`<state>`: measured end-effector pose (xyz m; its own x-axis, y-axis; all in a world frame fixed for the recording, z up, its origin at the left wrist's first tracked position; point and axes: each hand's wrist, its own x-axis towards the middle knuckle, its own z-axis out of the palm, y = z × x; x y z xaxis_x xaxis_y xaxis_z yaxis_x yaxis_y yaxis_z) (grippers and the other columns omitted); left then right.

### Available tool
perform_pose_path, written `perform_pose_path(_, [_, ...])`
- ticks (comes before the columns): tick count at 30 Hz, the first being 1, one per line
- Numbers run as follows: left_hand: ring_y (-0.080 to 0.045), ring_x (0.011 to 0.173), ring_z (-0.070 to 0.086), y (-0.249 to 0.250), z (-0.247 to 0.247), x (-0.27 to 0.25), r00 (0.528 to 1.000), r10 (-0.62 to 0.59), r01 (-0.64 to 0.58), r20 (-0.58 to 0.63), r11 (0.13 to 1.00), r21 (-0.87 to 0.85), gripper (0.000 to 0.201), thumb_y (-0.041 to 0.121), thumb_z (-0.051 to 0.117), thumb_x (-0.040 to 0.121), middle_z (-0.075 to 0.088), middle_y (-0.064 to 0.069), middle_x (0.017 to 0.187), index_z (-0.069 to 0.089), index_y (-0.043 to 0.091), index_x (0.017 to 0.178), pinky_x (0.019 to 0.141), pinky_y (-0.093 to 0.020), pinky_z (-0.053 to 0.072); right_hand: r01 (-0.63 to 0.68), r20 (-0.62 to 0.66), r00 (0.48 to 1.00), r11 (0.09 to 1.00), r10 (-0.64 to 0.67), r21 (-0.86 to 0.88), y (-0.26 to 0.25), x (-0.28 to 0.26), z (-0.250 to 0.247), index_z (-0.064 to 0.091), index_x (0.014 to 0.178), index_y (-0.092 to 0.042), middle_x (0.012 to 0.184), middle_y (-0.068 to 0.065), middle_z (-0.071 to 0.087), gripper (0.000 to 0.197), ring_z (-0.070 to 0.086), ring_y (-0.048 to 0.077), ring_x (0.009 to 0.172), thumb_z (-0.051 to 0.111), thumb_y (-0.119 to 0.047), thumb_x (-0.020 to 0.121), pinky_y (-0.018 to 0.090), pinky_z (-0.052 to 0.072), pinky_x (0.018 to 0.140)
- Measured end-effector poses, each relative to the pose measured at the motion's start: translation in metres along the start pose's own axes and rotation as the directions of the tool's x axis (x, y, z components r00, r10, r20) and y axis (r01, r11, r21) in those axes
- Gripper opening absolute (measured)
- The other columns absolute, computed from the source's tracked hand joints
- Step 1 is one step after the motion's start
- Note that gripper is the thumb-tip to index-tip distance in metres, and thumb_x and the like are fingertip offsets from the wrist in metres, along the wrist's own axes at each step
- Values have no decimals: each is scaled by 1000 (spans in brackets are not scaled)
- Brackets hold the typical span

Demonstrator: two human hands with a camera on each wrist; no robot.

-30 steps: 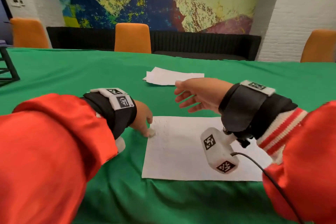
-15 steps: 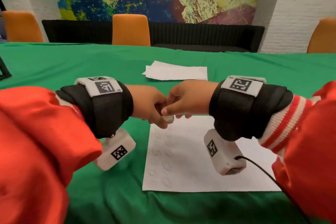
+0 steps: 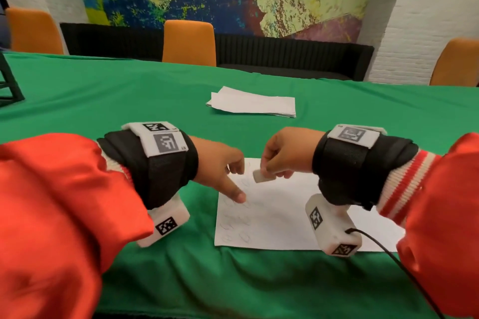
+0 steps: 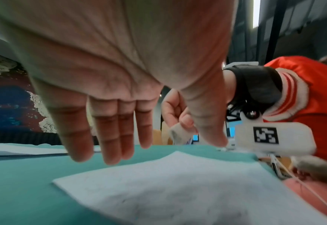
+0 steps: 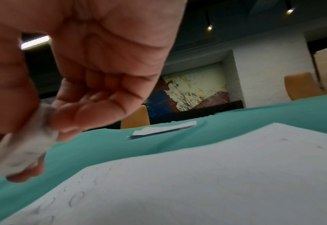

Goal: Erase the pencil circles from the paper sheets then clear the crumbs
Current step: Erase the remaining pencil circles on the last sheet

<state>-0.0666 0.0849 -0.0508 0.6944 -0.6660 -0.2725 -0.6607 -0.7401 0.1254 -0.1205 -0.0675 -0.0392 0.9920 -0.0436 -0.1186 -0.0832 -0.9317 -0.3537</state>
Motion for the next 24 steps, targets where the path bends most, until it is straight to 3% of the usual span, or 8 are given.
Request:
perform_pose_path(3, [-12, 136, 34, -6, 5, -6, 989, -34, 20, 143, 996, 92, 81, 55, 69, 76, 30, 12, 151, 29, 35, 144, 107, -25, 27, -54, 12, 998, 998, 54, -36, 11, -2, 6, 69, 92, -21, 66, -9, 61, 11, 55, 1, 54, 60, -21, 87, 12, 41, 52])
perform_pose_path(6, [-8, 143, 18, -4, 12, -2, 963, -17, -28, 267, 986, 162, 94, 51, 71, 76, 14, 13, 157, 16, 33, 150, 114, -26, 16, -67, 61, 995, 986, 77, -152, 18, -3, 10, 68, 100, -20, 71, -10, 58, 16, 52, 6, 60, 57, -26, 90, 17, 40, 56])
perform_pose_path(10, [-10, 145, 13, 7, 16, 8, 961, 19, -78, 274, 975, 209, 91, 52, 64, 83, 9, 8, 159, 10, 26, 153, 114, -27, 12, -103, 68, 989, 953, 128, -286, 30, -5, 1, 61, 104, -19, 91, -4, 54, 18, 49, 13, 79, 46, -25, 96, 21, 36, 58])
perform_pose_path(12, [-11, 145, 12, 14, 15, 16, 961, 38, -98, 274, 973, 208, 90, 52, 62, 85, 8, 6, 159, 10, 24, 153, 114, -27, 12, -127, 51, 988, 957, 145, -260, 36, -8, -4, 55, 99, -21, 90, -4, 53, 12, 47, 11, 70, 44, -24, 96, 17, 32, 57])
perform_pose_path(15, [-14, 145, 14, 25, 13, 31, 962, 57, -119, 267, 968, 223, 90, 51, 62, 85, 9, 4, 159, 10, 21, 153, 114, -28, 13, -122, 7, 992, 967, 127, -224, 45, -11, -9, 51, 95, -21, 91, -3, 53, 8, 47, 13, 75, 44, -24, 96, 16, 31, 57])
perform_pose_path(17, [-15, 145, 14, 32, 13, 40, 964, 63, -127, 258, 963, 239, 91, 52, 62, 85, 9, 2, 159, 9, 21, 153, 114, -29, 13, -113, -12, 994, 981, 112, -157, 49, -11, -9, 51, 90, -21, 88, -3, 58, 8, 50, 11, 72, 45, -24, 95, 18, 37, 60])
perform_pose_path(20, [-15, 145, 14, 38, 14, 47, 967, 62, -126, 247, 959, 254, 92, 55, 60, 84, 9, 2, 159, 8, 22, 153, 115, -30, 14, -89, 14, 996, 996, 89, 2, 51, -13, -7, 52, 85, -22, 83, -5, 66, 11, 61, 11, 71, 48, -26, 95, 24, 50, 66])
perform_pose_path(24, [-13, 146, 8, 32, 15, 46, 962, 36, -121, 270, 945, 305, 97, 62, 55, 84, -2, 5, 160, -1, 23, 153, 115, -31, 10, -18, 121, 993, 999, 14, 29, 44, -12, 1, 55, 79, -21, 72, -7, 66, 15, 58, 5, 56, 55, -26, 93, 14, 48, 57])
